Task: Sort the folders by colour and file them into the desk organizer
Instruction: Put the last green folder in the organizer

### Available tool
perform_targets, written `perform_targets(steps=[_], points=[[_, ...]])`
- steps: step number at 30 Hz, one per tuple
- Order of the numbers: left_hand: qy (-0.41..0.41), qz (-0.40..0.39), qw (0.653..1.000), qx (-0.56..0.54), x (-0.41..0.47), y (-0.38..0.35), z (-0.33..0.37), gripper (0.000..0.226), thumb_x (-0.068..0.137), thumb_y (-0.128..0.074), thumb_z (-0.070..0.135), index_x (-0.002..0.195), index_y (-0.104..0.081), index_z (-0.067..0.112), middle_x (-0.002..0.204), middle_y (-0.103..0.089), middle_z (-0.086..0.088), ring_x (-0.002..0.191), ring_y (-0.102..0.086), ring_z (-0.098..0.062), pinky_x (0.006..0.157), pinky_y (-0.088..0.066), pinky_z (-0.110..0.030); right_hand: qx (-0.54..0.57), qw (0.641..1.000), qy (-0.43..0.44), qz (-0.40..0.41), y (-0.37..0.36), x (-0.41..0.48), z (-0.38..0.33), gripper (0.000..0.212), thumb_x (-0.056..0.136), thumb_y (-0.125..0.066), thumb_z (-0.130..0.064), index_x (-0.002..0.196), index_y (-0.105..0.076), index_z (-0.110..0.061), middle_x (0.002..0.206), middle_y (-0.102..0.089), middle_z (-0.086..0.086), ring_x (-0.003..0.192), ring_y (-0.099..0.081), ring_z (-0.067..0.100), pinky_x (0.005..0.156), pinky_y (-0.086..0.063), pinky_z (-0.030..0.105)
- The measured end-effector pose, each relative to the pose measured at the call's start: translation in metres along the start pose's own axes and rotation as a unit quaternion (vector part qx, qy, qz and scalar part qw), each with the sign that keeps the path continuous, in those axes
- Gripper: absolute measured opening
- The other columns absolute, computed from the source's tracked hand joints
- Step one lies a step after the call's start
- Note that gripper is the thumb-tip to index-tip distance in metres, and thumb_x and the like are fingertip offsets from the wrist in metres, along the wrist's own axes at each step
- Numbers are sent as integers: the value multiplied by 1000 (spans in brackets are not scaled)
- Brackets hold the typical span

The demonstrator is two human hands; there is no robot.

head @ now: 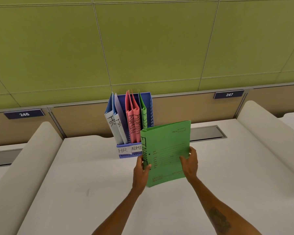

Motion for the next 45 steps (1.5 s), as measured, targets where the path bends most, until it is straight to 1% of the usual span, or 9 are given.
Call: perform_targets(steps=[4,11,23,28,32,37,40,42,45], points=[[8,-40,999,-4,-1,2,-6,50,91,-59,1,127,-49,34,121,-64,17,108,-63,2,81,-57,-19,11,1000,6,-15,-8,3,-6,58,87,-61,3,141,-40,-6,135,-52,12,118,-56,27,95,-53,44],[62,-82,995,-11,0,-9,-24,52,82,-59,-11,122,-57,22,122,-66,5,116,-62,-17,97,-54,-43,43,999,2,-34,-19,4,-11,63,88,-64,0,144,-37,-9,139,-47,11,121,-53,26,95,-53,41],[55,-71,996,-26,3,-22,-18,48,81,-57,-8,115,-60,26,114,-66,11,112,-62,-13,92,-56,-32,78,995,3,-64,-25,12,-26,74,93,-62,-4,155,-23,-12,154,-37,9,138,-41,29,111,-41,51],[15,-54,998,-15,6,-36,2,59,81,-55,-4,135,-53,20,121,-64,7,117,-60,-14,95,-53,-28,53,991,51,-110,-46,-1,-50,81,95,-61,-12,158,-12,-20,159,-29,4,141,-38,27,112,-39,53],[-76,-7,997,-22,3,-40,22,48,92,-62,6,136,-52,21,124,-65,9,115,-62,-8,92,-54,-20,52,978,100,-176,-66,-26,-60,82,87,-58,-25,156,-15,-37,156,-34,-3,137,-43,20,106,-47,51],[-165,82,980,79,-3,-36,31,32,100,-49,19,124,-59,37,125,-66,4,121,-59,-13,100,-50,-36,21,965,133,-226,-84,-44,-63,90,79,-61,-39,152,-8,-51,147,-46,-12,123,-56,13,94,-57,35],[-155,37,987,26,-7,-39,23,32,103,-42,24,133,-51,29,132,-61,-2,126,-56,-19,100,-51,-38,-22,984,100,-145,-77,-38,-57,83,87,-61,-46,152,-9,-48,141,-52,-14,113,-63,12,91,-59,38],[-166,4,983,78,-10,-45,21,34,106,-36,16,137,-46,21,134,-59,-5,126,-56,-23,93,-55,-33,-51,989,82,-112,-72,-37,-49,79,89,-61,-47,152,-14,-46,137,-57,-14,109,-65,13,90,-56,38],[-131,-123,979,96,-13,-65,7,41,99,-52,6,139,-44,14,128,-58,1,122,-60,-15,83,-55,-17,-75,991,62,-87,-67,-39,-33,70,91,-60,-42,152,-25,-39,132,-61,-10,110,-65,17,92,-55,39]])
Point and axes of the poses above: each hand's wrist, its own x-axis towards the middle knuckle, its own y-axis out of the back of the hand, z = x × y, the point moved 8 cm from there along x, towards the middle knuckle
